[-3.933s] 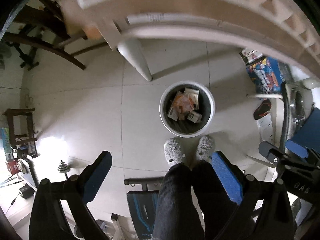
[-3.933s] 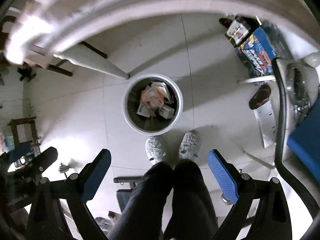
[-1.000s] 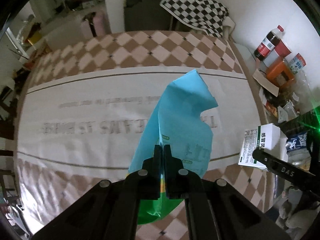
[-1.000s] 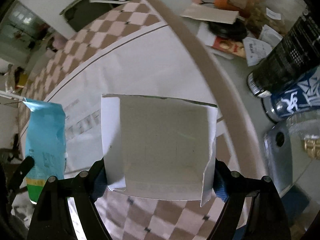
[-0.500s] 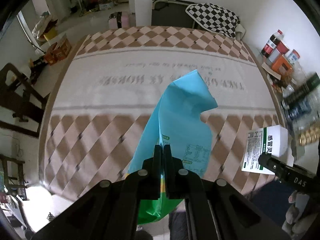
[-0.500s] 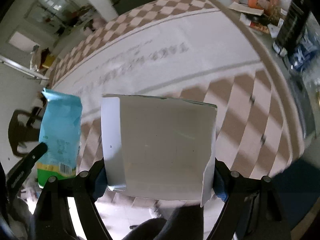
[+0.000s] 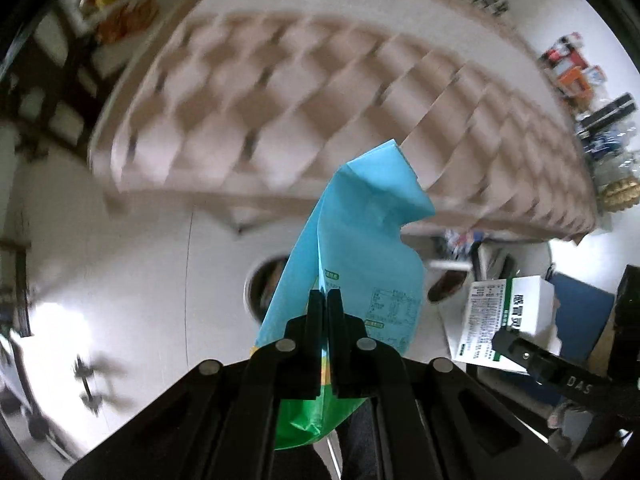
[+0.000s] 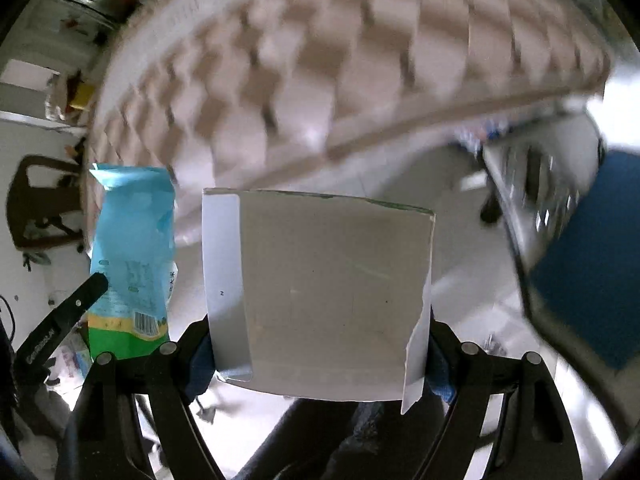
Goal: Collect trash
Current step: 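Carry the snack bag and paper box over the bin and release both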
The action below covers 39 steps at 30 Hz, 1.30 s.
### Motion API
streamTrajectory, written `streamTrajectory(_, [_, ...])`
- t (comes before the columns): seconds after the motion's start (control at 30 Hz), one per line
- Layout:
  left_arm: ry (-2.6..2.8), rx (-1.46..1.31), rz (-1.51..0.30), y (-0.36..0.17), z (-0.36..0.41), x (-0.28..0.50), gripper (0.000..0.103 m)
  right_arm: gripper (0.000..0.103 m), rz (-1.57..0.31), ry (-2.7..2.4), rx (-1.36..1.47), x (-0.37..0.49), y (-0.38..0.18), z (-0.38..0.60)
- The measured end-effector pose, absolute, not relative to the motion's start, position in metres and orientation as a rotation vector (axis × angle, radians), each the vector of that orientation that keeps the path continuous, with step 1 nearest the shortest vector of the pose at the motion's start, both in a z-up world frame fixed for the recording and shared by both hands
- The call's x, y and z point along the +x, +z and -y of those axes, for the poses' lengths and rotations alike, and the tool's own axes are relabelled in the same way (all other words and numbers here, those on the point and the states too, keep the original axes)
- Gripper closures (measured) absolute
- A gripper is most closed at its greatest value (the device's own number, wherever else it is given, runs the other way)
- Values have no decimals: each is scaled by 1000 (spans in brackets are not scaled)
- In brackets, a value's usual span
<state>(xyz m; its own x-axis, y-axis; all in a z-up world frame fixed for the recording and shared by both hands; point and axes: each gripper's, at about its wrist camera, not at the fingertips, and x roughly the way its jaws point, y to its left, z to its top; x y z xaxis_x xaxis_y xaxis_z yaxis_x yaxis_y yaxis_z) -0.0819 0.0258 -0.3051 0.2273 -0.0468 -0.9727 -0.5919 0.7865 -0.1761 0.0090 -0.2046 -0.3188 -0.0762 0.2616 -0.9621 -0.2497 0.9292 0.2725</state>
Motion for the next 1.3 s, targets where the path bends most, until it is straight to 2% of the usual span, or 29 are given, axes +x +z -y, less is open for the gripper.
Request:
streamTrajectory(0.2, [474, -793, -1405, -429, -47, -105, 102, 18, -1736, 399, 14, -31, -435, 191])
streamTrajectory(0.47, [490, -986, -1503, -629, -75, -102, 98, 18, -1804, 430, 14, -21, -616, 151])
streamTrajectory(0.6, [494, -989, -1523, -674, -81, -102, 97, 17, -1826, 477, 2, -17, -681, 132])
streamTrajectory(0.63, [498, -979, -1530, -683, -81, -103, 93, 17, -1833, 492, -8, -17, -699, 127])
streamTrajectory(0.7, [501, -981, -1520, -690, -83, -107, 51, 14, -1853, 509, -26, -20, -723, 119])
streamTrajectory(0.73, [519, -974, -1518, -692, -85, -112, 5, 12, -1862, 517, -18, -21, -732, 117])
streamTrajectory(0.77, [529, -975, -1507, -692, -88, -118, 0, 4, -1871, 530, -8, -24, -741, 115])
streamTrajectory(0.8, [543, -969, -1512, -692, -89, -124, 0, 0, -1878, 543, -3, -26, -749, 115])
streamTrajectory(1.03, [617, -827, -1531, -659, -96, -156, 0, 0, -1823, 564, -99, -42, -741, 114])
streamTrajectory(1.17, [645, -712, -1522, -614, -91, -167, 0, 0, -1721, 504, -273, -51, -691, 118])
streamTrajectory(1.3, [594, -674, -1505, -539, -74, -179, 0, 0, -1691, 502, -271, -55, -628, 134])
